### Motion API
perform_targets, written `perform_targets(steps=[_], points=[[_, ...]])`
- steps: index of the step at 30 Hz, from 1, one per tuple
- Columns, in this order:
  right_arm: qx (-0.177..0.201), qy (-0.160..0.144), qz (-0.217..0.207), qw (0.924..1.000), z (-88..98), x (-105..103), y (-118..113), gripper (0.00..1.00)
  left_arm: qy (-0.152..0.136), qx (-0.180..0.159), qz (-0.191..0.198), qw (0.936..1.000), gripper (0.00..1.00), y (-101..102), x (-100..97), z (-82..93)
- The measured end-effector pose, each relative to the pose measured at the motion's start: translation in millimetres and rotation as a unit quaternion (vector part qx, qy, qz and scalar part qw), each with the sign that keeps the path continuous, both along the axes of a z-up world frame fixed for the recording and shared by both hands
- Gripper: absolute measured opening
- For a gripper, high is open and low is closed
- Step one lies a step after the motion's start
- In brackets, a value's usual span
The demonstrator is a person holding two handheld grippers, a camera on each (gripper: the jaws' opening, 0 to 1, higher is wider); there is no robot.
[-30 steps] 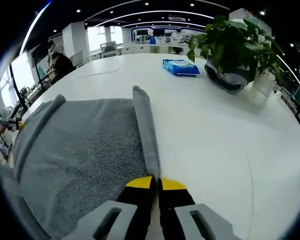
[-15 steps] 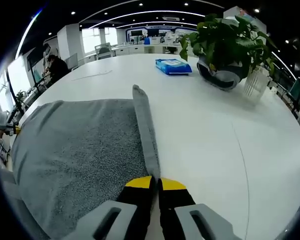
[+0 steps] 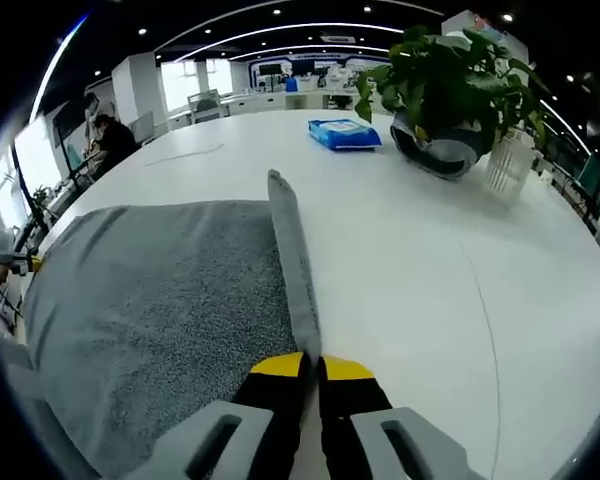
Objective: Open the folded towel by lifting each exposed corner and separating the folded layers until the towel lies flat within the target outline without major curled edges
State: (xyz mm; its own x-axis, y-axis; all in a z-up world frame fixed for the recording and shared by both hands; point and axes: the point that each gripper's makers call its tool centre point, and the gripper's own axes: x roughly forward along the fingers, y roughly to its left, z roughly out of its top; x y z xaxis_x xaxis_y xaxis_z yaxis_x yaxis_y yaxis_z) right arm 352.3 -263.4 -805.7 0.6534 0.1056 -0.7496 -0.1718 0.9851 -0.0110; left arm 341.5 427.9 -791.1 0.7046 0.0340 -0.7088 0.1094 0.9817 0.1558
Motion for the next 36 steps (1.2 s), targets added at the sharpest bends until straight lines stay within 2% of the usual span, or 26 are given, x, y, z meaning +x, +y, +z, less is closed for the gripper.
perform_targets(steps=[1,3,5,6,7,11,13,15,16,17,19,20,22,25,27,30,34,35,36], points=[[0.000,0.001,-0.001,1.0000,0.1,0,1,0.01,-0.004,-0.003,0.003,1.0000,0.09,0,0.2,1.9],[-0.004,0.002,0.000,1.0000,1.0,0,1,0.03,-0.027,-0.028,-0.005,0.9992,0.14,-15,4.9,10.7],[0.009,0.004,-0.007,0.9999,5.3,-2,5,0.05,-0.039,-0.015,-0.017,0.9990,0.17,-24,6.0,20.6],[0.026,-0.015,-0.012,0.9995,12.8,1,10,0.07,-0.048,-0.008,-0.026,0.9985,0.17,-29,7.8,25.3],[0.025,-0.027,-0.003,0.9993,18.3,3,12,0.07,-0.053,-0.009,-0.034,0.9980,0.17,-37,8.3,28.8],[-0.006,-0.049,0.035,0.9982,30.1,11,22,0.10,-0.058,-0.021,-0.065,0.9959,0.17,-71,6.9,31.6],[0.001,-0.050,0.038,0.9980,30.2,16,26,0.17,-0.051,-0.026,-0.083,0.9949,0.17,-91,3.1,25.9],[0.020,-0.063,0.072,0.9953,33.3,19,41,0.24,-0.043,-0.035,-0.104,0.9930,0.18,-110,-2.8,19.3],[0.021,-0.057,0.068,0.9958,33.3,17,43,0.28,-0.039,-0.045,-0.114,0.9917,0.19,-121,-6.9,16.5],[0.022,-0.058,0.083,0.9946,34.4,15,50,0.33,-0.037,-0.050,-0.118,0.9911,0.21,-126,-9.7,15.0],[0.030,-0.066,0.113,0.9909,38.1,10,66,0.47,-0.032,-0.068,-0.133,0.9882,0.30,-138,-16.2,12.8],[0.046,-0.062,0.125,0.9892,39.2,3,79,0.56,-0.034,-0.067,-0.147,0.9863,0.34,-144,-19.3,11.8],[0.054,-0.057,0.152,0.9852,37.4,-7,99,0.68,-0.036,-0.065,-0.170,0.9827,0.44,-153,-23.6,10.2],[0.048,-0.025,0.179,0.9823,22.3,-24,119,0.88,-0.030,-0.082,-0.163,0.9826,0.53,-157,-26.6,6.6],[0.046,-0.013,0.181,0.9824,14.7,-31,127,0.96,-0.025,-0.074,-0.158,0.9843,0.56,-153,-27.2,-0.3],[0.023,-0.001,0.186,0.9824,2.7,-41,127,0.99,-0.028,-0.068,-0.145,0.9866,0.63,-144,-27.8,-3.1],[-0.007,0.018,0.192,0.9812,-9.0,-45,120,1.00,-0.023,-0.044,-0.157,0.9864,0.76,-135,-28.7,-10.4],[-0.010,0.016,0.192,0.9812,-8.8,-43,119,1.00,-0.021,-0.043,-0.159,0.9861,0.77,-134,-28.8,-12.2],[-0.008,0.016,0.192,0.9812,-8.1,-42,119,1.00,-0.027,-0.057,-0.153,0.9862,0.77,-134,-26.6,-9.4]])
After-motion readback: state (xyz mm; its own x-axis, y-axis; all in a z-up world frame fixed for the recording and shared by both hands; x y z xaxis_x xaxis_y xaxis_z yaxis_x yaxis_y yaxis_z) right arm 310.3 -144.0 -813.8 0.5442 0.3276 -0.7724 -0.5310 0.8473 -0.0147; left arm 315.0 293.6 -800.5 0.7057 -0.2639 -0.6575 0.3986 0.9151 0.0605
